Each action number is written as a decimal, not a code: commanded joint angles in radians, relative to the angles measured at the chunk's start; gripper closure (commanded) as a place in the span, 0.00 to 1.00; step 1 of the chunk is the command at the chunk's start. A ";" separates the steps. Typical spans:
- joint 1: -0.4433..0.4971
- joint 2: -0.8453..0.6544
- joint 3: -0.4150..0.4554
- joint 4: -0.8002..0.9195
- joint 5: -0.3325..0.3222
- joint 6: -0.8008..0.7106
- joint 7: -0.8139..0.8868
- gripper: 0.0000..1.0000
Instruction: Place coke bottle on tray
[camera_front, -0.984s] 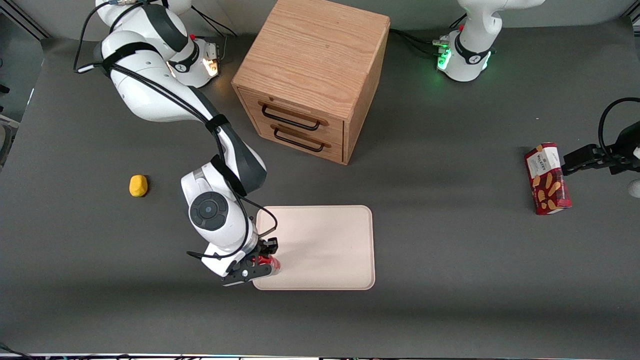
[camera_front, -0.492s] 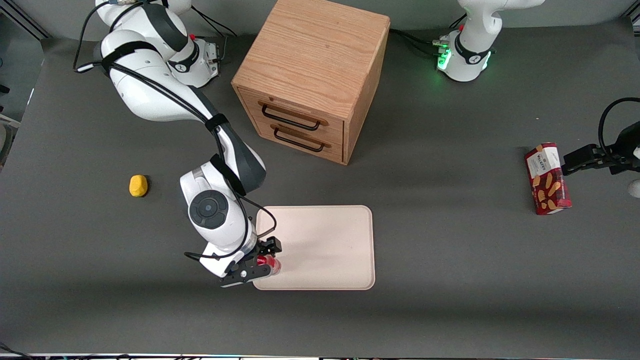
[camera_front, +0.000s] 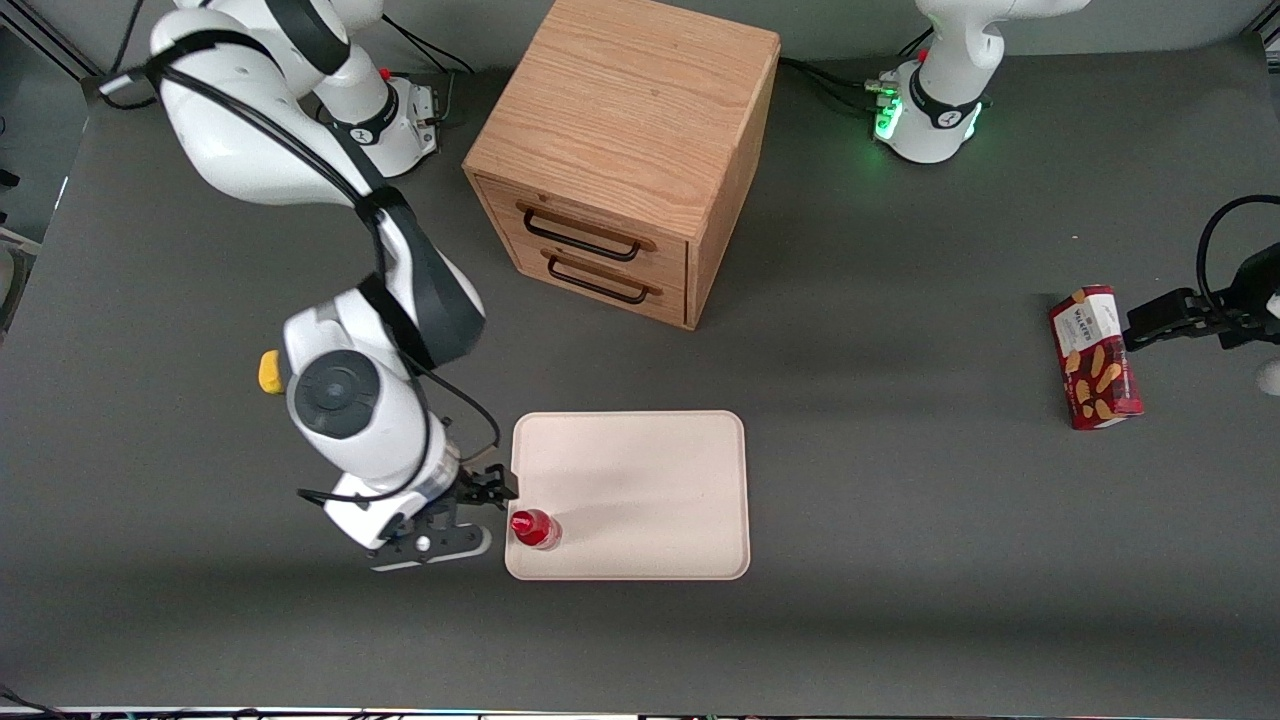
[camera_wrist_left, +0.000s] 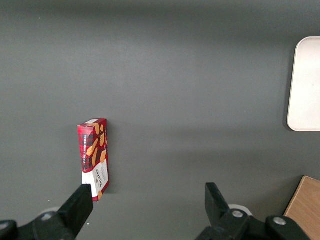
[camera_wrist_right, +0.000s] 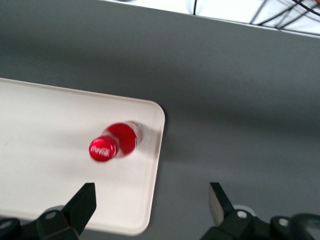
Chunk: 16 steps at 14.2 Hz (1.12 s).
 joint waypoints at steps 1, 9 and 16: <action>-0.062 -0.214 -0.037 -0.227 0.120 -0.026 0.001 0.00; -0.055 -0.736 -0.352 -0.691 0.312 -0.192 -0.176 0.00; -0.059 -0.798 -0.454 -0.650 0.231 -0.322 -0.329 0.00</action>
